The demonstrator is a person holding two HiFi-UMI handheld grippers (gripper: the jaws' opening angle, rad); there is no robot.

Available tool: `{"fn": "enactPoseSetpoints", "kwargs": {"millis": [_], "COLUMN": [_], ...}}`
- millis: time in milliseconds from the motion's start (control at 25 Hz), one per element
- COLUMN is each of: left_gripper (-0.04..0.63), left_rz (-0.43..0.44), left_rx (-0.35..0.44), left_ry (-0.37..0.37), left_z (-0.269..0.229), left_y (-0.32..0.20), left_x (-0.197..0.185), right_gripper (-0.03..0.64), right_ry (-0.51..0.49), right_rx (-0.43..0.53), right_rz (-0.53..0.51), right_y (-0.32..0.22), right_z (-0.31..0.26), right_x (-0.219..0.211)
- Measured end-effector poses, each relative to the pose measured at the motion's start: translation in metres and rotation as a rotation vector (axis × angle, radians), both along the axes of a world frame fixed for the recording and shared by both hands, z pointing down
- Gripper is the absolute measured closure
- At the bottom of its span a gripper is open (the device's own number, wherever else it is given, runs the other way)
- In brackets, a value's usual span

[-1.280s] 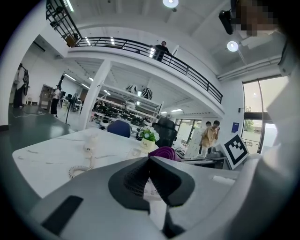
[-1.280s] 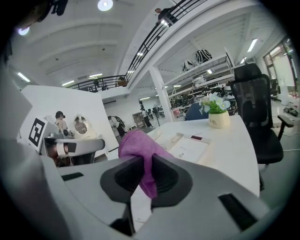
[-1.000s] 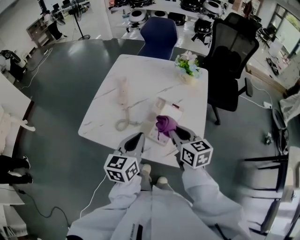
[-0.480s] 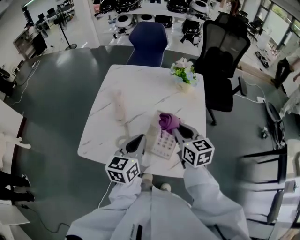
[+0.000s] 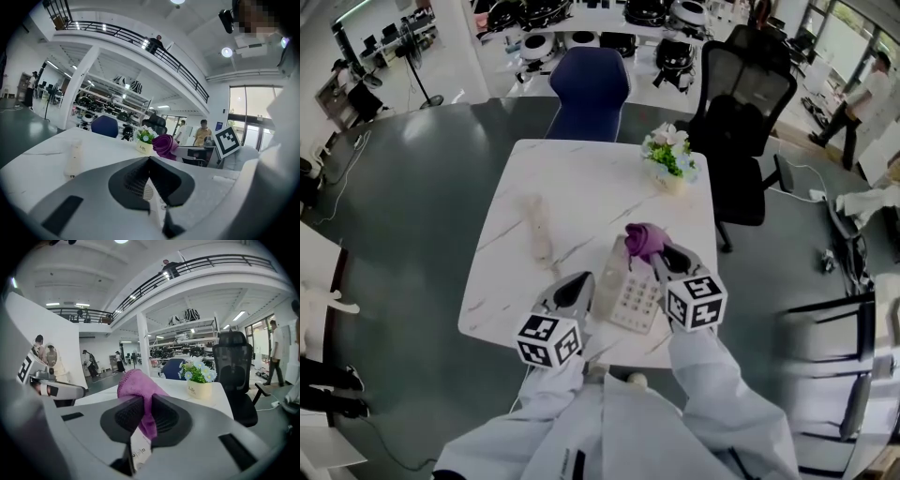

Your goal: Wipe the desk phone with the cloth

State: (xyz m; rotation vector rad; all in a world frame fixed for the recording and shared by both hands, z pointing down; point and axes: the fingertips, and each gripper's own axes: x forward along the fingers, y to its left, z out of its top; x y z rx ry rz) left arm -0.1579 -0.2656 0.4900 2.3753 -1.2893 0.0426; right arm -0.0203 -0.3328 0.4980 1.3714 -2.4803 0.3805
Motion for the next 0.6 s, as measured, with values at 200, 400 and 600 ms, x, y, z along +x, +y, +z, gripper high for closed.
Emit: {"fn": "enactPoseSetpoints", "kwargs": {"millis": [200,400,600], "left_gripper": [0.597,0.597,0.597], "left_rz": [0.013,0.026,0.033], "left_rx": [-0.008,-0.019,-0.032], "left_ry": [-0.003,-0.007,-0.008], "left_z": [0.003,0.010,0.014], "left_y": [-0.011,-0.022,-0.027], "left_x": [-0.004,-0.008,-0.012], "right_gripper": [0.583,0.583,0.583], "right_ry": [0.054,0.115,0.145], "right_rx": [0.006,-0.006,-0.061], "right_rz": [0.014,0.008,-0.023], "right_y": [-0.013,-0.025,-0.025], "right_z": [0.007,0.024,0.045], "right_x": [-0.002,-0.007,-0.019]}}
